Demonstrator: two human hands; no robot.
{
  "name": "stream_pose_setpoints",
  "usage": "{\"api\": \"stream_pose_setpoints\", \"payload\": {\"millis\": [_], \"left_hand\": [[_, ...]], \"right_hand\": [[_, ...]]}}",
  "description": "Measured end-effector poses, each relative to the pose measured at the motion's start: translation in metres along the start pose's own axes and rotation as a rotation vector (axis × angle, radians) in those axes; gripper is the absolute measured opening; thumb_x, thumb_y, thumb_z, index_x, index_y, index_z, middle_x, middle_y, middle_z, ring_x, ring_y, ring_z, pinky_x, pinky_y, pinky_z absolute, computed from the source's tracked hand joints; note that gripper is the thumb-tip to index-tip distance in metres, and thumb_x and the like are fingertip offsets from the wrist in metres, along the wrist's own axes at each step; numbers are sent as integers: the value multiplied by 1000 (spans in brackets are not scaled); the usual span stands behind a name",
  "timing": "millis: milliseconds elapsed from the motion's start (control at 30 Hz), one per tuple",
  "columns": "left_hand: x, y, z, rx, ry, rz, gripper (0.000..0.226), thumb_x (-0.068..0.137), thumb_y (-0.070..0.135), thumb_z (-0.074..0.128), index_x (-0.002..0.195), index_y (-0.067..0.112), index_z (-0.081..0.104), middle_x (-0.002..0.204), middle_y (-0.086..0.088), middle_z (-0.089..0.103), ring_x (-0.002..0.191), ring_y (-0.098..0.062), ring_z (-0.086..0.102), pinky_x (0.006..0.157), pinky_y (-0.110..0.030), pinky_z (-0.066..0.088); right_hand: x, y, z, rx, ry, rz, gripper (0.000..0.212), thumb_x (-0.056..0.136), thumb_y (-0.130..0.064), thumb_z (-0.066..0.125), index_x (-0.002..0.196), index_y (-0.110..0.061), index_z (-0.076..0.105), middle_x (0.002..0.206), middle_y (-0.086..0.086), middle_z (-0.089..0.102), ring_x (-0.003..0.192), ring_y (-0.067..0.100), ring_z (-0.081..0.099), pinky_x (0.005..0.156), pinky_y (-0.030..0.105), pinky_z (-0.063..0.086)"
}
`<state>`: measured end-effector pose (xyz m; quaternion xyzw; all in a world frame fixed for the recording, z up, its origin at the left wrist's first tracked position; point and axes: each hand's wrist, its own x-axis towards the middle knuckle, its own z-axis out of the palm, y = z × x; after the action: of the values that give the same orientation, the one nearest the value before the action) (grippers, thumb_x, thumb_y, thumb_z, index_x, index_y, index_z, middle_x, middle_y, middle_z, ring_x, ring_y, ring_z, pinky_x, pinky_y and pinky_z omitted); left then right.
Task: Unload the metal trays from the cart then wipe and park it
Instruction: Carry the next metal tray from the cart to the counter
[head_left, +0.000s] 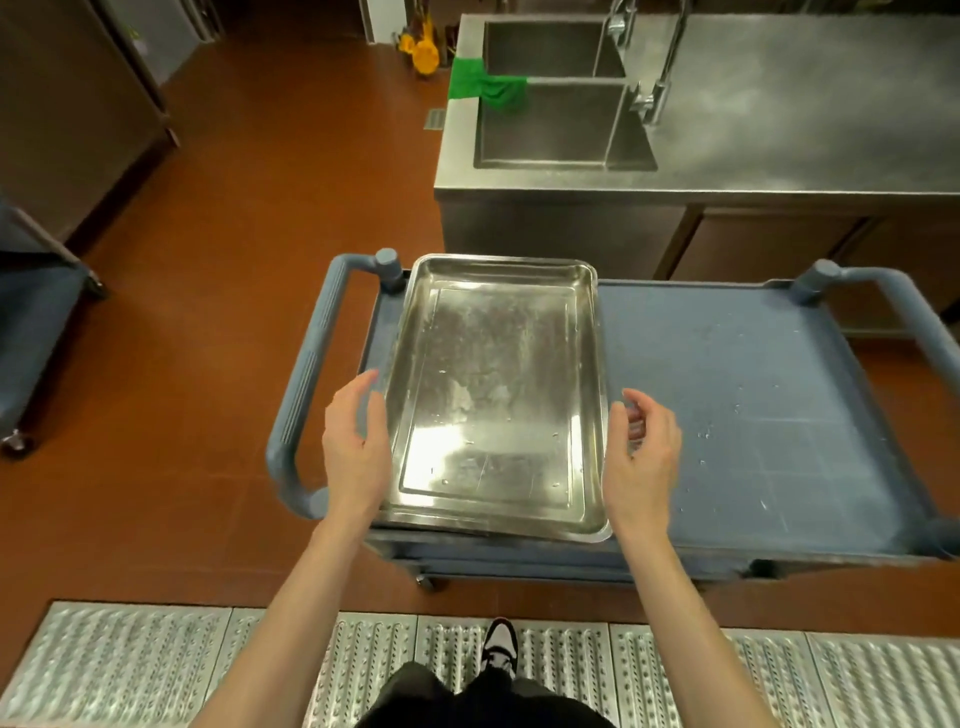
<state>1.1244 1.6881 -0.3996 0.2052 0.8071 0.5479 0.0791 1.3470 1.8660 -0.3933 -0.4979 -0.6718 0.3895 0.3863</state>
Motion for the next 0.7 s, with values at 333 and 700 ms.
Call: {"api": "stream_pose_setpoints", "payload": {"millis": [333,700], "left_hand": [[24,-36,19,412,-77,-117,40,108,23,58,146,9,56,143,-12,56,130,-28,49,96,-33,38],[31,-47,20,548,-90,-242,31,102,9,66,131,7,60,130,-12,58,118,-29,57,92,-34,42]], "right_hand": [[6,51,5,-369,-88,152,38,105,-29,64,138,-12,57,120,1,57,110,18,49,84,33,39],[10,64,16,-486,-192,253,27,101,-33,69,115,-12,59,101,1,59,87,23,58,70,34,42]]}}
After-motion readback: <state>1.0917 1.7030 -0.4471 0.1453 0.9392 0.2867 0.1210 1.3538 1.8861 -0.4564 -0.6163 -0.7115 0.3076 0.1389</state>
